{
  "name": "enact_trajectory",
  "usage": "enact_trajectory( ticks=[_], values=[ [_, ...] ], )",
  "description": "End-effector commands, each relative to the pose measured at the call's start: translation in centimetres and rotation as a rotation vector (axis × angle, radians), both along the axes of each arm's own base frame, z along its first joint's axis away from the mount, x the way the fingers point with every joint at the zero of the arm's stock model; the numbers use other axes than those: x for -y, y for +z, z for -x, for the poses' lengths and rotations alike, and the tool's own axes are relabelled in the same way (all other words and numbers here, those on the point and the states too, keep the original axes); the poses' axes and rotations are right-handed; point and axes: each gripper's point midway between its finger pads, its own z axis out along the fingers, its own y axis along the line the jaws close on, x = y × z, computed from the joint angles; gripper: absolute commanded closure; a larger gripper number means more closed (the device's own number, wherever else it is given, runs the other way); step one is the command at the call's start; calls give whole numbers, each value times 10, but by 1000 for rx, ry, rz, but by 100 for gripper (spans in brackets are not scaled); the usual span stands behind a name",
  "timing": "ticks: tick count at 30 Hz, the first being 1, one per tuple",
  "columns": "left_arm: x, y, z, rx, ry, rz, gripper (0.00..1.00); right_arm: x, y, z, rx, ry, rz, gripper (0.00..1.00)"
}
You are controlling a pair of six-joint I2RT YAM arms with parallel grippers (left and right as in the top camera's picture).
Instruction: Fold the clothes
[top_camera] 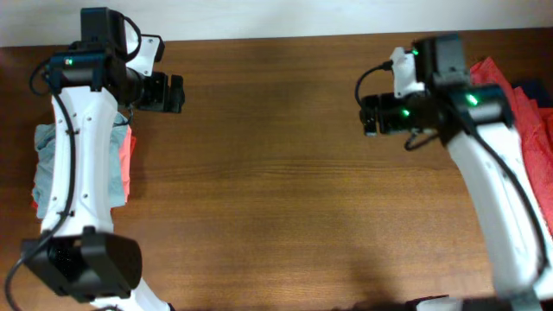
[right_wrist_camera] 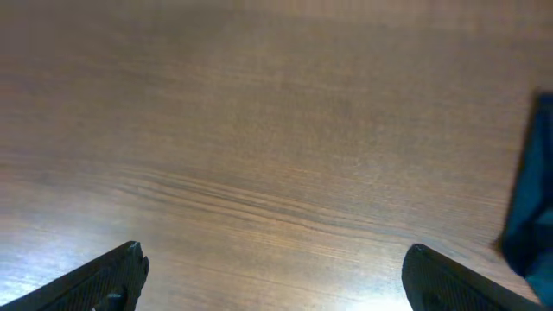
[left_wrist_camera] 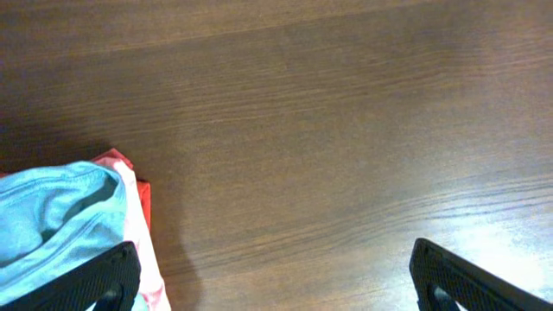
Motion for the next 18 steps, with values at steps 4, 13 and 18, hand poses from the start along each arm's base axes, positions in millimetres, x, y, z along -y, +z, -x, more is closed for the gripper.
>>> enact_trajectory(
  ticks=[4,13,18],
  values=[
    [10,53,46,182,-35,-15,1,14,31,54,192,-57,-17,1],
    [20,47,124,426,-65,-15,1,27,19,135,400,-80,-35,1],
    [20,30,160,445,-67,-13,1,30,23,159,488,-81,-48,1]
  ],
)
